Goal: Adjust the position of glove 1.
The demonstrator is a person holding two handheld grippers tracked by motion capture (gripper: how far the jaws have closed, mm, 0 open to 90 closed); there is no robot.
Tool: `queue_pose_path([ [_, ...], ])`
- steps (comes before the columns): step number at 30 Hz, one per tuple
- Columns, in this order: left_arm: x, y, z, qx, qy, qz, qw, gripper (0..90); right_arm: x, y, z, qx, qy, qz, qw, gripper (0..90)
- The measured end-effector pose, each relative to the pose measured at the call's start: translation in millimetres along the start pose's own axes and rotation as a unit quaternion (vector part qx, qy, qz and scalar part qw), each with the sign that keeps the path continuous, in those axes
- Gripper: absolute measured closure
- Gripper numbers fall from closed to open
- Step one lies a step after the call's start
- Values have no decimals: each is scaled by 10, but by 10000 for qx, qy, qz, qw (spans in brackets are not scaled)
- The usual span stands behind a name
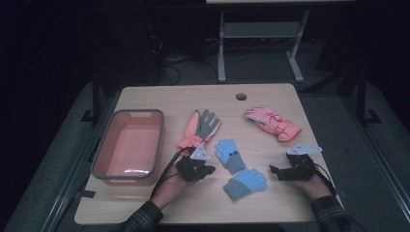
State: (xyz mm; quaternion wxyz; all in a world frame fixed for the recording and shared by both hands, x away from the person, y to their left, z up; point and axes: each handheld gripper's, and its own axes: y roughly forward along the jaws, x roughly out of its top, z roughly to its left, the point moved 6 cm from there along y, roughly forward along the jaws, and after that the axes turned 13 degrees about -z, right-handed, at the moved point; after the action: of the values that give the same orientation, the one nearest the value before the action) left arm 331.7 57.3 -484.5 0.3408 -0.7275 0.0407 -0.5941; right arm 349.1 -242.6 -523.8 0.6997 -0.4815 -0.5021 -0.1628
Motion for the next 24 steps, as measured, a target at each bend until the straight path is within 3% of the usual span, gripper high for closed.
queue_pose_path([
  [7, 284, 235, 53, -126, -131, -249, 9995, 896, 0, 1, 1, 1, 4, 2, 10000, 129],
  [11, 378, 389, 71, -211, -73, -256, 9994, 896, 1, 2, 1, 5, 0, 1, 10000, 129],
  [18, 442, 649, 41, -267, -5, -208, 9994, 896, 2, 4, -2, 11, -25, -7, 10000, 129],
  [24, 455, 846, 20, -392, -149, -152, 9990, 896, 2, 6, 0, -2, -3, 19, 10000, 125],
])
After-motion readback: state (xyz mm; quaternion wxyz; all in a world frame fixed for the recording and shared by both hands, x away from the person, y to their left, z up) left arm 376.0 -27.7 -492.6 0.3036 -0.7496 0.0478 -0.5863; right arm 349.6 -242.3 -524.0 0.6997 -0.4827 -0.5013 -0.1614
